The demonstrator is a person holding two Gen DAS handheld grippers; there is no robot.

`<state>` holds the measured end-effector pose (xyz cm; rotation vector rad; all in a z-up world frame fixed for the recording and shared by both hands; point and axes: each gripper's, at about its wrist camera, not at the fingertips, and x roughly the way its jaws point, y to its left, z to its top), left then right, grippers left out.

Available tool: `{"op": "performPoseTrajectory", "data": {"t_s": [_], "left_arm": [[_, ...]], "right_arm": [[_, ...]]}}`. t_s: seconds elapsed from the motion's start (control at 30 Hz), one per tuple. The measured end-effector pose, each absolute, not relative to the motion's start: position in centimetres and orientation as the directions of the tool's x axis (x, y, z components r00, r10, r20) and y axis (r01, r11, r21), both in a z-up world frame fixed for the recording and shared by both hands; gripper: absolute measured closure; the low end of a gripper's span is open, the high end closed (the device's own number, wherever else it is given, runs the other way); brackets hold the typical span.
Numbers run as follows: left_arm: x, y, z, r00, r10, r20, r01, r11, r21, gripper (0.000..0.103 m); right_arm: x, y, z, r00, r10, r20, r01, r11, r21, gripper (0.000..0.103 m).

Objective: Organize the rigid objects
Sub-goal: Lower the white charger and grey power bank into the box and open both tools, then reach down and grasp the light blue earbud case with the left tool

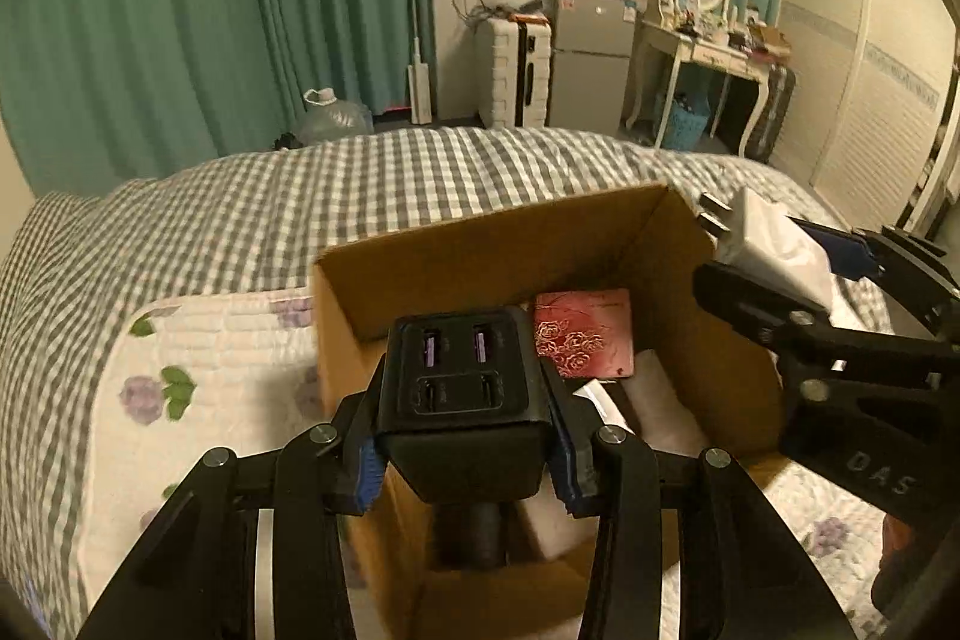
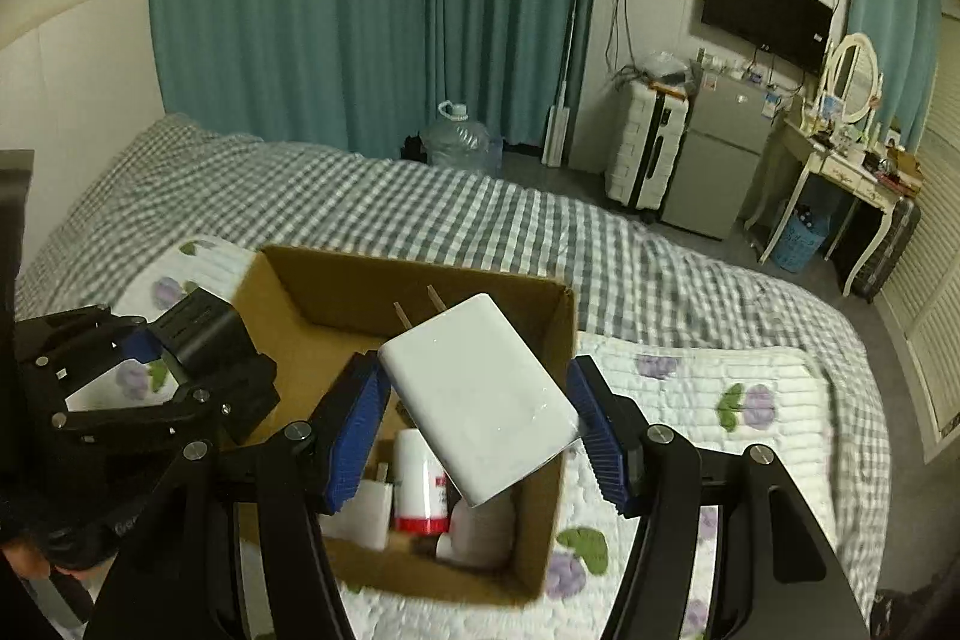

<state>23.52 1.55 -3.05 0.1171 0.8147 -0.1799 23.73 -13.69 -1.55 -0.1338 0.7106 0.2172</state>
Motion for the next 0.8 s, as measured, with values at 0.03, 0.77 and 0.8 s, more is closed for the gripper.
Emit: {"op": "performPoseTrajectory", "data": {"t_s": [0.03,0.77,0.8], "left_arm": [[23.9,1.5,-3.5,0.670,-0.113,-0.734,0.207,0.978,0.038,0.059],[18.8,0.4,1.1,0.696,-0.137,-0.705,0.214,0.976,0.022,0.047],[17.7,0.5,2.0,0.707,-0.134,-0.694,0.203,0.979,0.018,0.044]], "right_arm": [[24.3,-13.6,-2.1,0.733,0.150,-0.663,-0.242,0.969,-0.049,0.042],[19.6,-18.2,2.2,0.778,0.119,-0.617,-0.158,0.987,-0.009,0.012],[18.5,-18.7,3.1,0.787,0.109,-0.608,-0.150,0.989,-0.017,0.010]]}}
